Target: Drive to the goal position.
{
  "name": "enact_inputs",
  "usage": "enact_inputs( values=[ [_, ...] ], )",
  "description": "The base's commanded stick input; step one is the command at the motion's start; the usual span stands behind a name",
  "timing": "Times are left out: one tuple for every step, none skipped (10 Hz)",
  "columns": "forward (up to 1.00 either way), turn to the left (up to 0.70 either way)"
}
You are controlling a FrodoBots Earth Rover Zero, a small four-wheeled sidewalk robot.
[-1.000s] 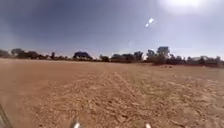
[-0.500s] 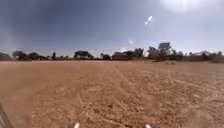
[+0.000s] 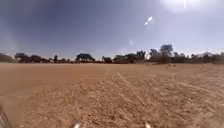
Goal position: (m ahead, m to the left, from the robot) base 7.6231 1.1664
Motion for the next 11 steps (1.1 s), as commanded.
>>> enact_inputs(
  values=[
    [0.45, 0.0],
    [0.45, 0.0],
    [0.45, 0.0],
    [0.45, 0.0],
    [0.45, 0.0],
    [0.45, 0.0],
    [0.45, 0.0],
    [0.45, 0.0],
    [0.45, 0.0],
    [0.45, 0.0],
    [0.45, 0.0]
  ],
)
